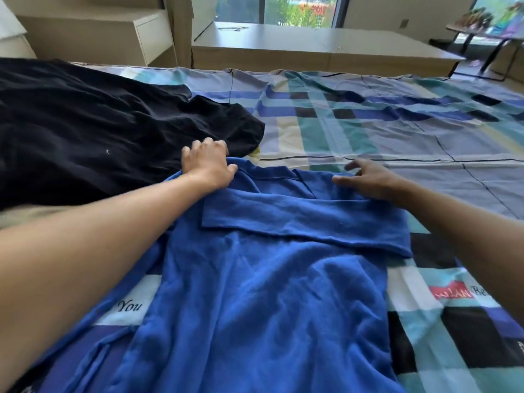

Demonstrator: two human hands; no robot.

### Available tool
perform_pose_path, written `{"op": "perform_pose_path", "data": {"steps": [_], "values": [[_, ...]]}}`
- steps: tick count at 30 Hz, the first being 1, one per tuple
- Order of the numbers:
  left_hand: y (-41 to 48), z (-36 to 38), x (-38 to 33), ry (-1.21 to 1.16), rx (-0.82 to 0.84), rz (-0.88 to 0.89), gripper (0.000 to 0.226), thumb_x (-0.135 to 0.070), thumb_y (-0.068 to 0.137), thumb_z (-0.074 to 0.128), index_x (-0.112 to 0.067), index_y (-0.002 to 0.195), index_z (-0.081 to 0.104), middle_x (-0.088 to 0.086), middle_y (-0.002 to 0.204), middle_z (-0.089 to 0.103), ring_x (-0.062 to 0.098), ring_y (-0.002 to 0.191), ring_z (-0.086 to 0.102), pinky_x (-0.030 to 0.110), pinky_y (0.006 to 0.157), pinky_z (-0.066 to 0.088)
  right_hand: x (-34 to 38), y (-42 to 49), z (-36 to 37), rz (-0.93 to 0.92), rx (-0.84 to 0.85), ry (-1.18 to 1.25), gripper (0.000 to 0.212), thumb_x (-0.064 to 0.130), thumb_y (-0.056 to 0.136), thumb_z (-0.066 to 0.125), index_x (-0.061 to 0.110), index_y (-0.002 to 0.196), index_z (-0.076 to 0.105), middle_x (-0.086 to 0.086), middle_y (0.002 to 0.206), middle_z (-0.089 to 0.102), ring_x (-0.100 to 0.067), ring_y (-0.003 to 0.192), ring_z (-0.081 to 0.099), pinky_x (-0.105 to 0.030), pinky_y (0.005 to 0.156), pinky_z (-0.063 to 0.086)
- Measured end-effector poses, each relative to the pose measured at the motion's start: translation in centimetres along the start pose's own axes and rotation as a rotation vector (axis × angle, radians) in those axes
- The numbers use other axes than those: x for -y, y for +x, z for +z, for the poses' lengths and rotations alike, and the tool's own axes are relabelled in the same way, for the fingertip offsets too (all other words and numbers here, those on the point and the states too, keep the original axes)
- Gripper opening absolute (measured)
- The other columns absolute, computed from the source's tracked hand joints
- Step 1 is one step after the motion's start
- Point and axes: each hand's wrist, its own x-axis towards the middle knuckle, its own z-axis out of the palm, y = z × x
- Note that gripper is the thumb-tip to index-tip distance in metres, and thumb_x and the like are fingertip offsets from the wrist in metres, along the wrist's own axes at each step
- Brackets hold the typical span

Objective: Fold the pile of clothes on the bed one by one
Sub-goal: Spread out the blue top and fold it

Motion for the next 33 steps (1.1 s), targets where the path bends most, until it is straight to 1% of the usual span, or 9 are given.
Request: {"op": "perform_pose_path", "data": {"steps": [2, 4, 7, 11, 13, 20, 25, 29, 33], "values": [[1.1, 0.0, 0.1, -0.031, 0.049, 0.060, 0.021, -0.035, 0.093, 0.064, -0.023, 0.110, 0.069, 0.012, 0.122, 0.066, 0.036, 0.116, 0.059, 0.040, 0.097, 0.043, 0.6, 1.1, -0.3, 0.019, 0.065, -0.039, 0.037, 0.036, 0.087, 0.076, 0.002, 0.103, 0.071, -0.015, 0.096, 0.072, -0.030, 0.088, 0.068, -0.039, 0.080, 0.054], [2.0, -0.7, 0.3, -0.065, 0.040, 0.091, 0.017, -0.028, 0.094, 0.063, -0.023, 0.109, 0.070, 0.014, 0.122, 0.064, 0.040, 0.114, 0.060, 0.042, 0.092, 0.047, 0.5, 2.0, -1.2, 0.042, -0.030, -0.018, 0.030, 0.027, 0.087, 0.076, -0.001, 0.098, 0.072, -0.018, 0.094, 0.072, -0.030, 0.079, 0.065, -0.038, 0.074, 0.055], [3.5, -1.4, 0.7, -0.090, -0.001, 0.037, 0.017, -0.028, 0.095, 0.063, -0.023, 0.110, 0.068, 0.014, 0.124, 0.064, 0.040, 0.116, 0.059, 0.044, 0.094, 0.048, -0.4, 3.5, -2.1, 0.068, -0.250, 0.006, 0.031, 0.025, 0.090, 0.072, -0.002, 0.103, 0.069, -0.025, 0.098, 0.071, -0.031, 0.079, 0.063, -0.043, 0.075, 0.054], [2.7, -1.7, 1.1, -0.005, -0.044, 0.079, 0.031, -0.040, 0.095, 0.061, -0.019, 0.117, 0.060, 0.011, 0.125, 0.060, 0.035, 0.121, 0.054, 0.046, 0.103, 0.039, 0.6, 1.5, -0.8, 0.001, -0.343, -0.336, 0.052, 0.045, 0.089, 0.068, 0.013, 0.129, 0.055, -0.020, 0.126, 0.058, -0.038, 0.118, 0.054, -0.045, 0.097, 0.044], [0.7, -2.5, 2.2, -0.053, -0.098, 0.093, 0.036, -0.041, 0.093, 0.062, -0.018, 0.120, 0.057, 0.011, 0.125, 0.057, 0.034, 0.122, 0.051, 0.047, 0.104, 0.038, 1.4, -1.0, 0.4, -0.126, -0.401, -0.304, 0.053, 0.043, 0.089, 0.067, 0.016, 0.132, 0.052, -0.019, 0.131, 0.051, -0.038, 0.125, 0.047, -0.047, 0.103, 0.038], [-7.8, -5.0, 9.7, -0.326, 0.007, -0.129, 0.031, -0.040, 0.088, 0.071, -0.017, 0.108, 0.063, 0.006, 0.109, 0.064, 0.028, 0.098, 0.062, 0.040, 0.091, 0.051, 1.9, -11.5, 6.4, -0.324, -0.118, -0.137, 0.047, 0.042, 0.089, 0.068, 0.020, 0.129, 0.056, -0.004, 0.124, 0.049, -0.027, 0.124, 0.050, -0.046, 0.109, 0.037], [-13.4, -6.2, 14.2, -0.198, 0.250, -0.233, 0.039, -0.041, 0.087, 0.073, -0.013, 0.112, 0.064, 0.008, 0.110, 0.068, 0.028, 0.104, 0.063, 0.037, 0.090, 0.050, 4.2, -16.0, 8.9, -0.355, 0.063, -0.246, 0.055, 0.047, 0.091, 0.065, 0.020, 0.137, 0.052, -0.004, 0.139, 0.045, -0.026, 0.129, 0.048, -0.039, 0.112, 0.033], [-16.1, -6.4, 17.4, -0.008, 0.470, -0.282, 0.037, -0.044, 0.084, 0.073, -0.009, 0.094, 0.071, 0.008, 0.097, 0.070, 0.025, 0.084, 0.061, 0.033, 0.069, 0.046, 6.2, -18.1, 10.9, -0.424, 0.136, -0.251, 0.059, 0.049, 0.093, 0.061, 0.022, 0.143, 0.047, -0.002, 0.151, 0.036, -0.027, 0.137, 0.040, -0.038, 0.116, 0.028], [-17.6, -7.4, 20.3, 0.070, 0.576, -0.356, 0.047, -0.053, 0.080, 0.076, -0.008, 0.090, 0.068, 0.006, 0.092, 0.065, 0.023, 0.082, 0.059, 0.029, 0.065, 0.043, 10.3, -18.2, 13.0, -0.484, 0.149, -0.198, 0.060, 0.046, 0.094, 0.061, 0.020, 0.145, 0.045, -0.002, 0.151, 0.037, -0.026, 0.138, 0.039, -0.037, 0.116, 0.029]]}}
